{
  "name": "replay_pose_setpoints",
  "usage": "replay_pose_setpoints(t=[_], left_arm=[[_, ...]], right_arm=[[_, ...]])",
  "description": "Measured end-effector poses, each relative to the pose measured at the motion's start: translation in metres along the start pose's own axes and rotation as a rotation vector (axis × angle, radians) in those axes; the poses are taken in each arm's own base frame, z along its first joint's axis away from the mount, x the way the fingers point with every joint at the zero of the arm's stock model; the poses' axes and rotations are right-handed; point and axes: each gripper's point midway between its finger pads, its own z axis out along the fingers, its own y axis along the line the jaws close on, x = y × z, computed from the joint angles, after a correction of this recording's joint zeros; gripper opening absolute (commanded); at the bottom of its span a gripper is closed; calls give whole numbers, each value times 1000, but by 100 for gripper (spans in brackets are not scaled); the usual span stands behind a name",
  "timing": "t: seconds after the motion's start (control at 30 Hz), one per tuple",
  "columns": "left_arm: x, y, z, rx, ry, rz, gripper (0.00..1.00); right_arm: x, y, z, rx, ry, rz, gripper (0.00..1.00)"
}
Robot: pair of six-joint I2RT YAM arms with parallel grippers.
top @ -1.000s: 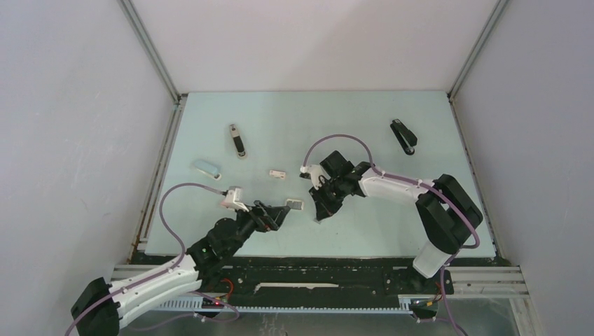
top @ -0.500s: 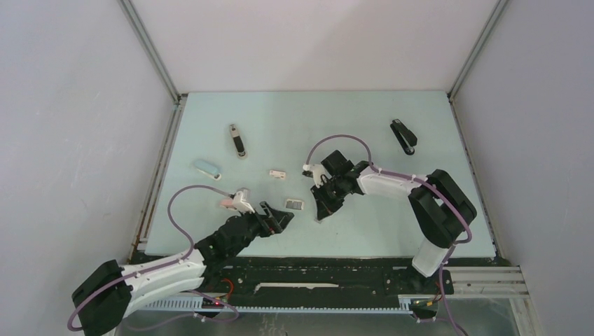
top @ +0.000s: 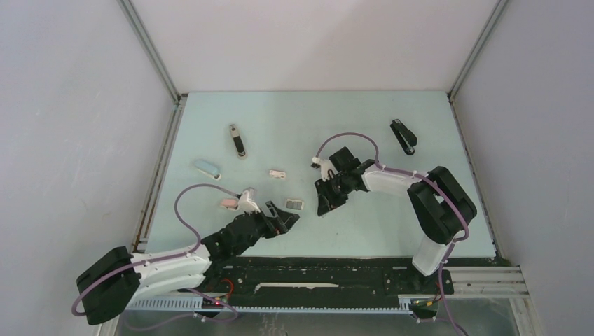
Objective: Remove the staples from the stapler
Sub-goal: Pick up the staple from the center of the board.
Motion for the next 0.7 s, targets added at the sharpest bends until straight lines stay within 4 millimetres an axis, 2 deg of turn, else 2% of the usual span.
replay_pose_setpoints(t=[0.2, 0.37, 0.5, 0.63, 0.7], left_arm=[[5, -16, 7, 5, 26, -15, 93], [12, -24, 14, -3, 47, -24, 76], [18, -21, 16, -15, 61, -34, 70], [28, -18, 18, -33, 84, -54, 61], [32, -19, 20, -35, 91, -80, 59]], right_arm=[[-2, 4, -3, -43, -5, 28, 42], [-1, 6, -4, -121, 7, 90, 30], [6, 3, -1, -166, 37, 158, 30], [5, 6, -3, -199, 36, 184, 30], [6, 9, -3, -220, 35, 200, 30]])
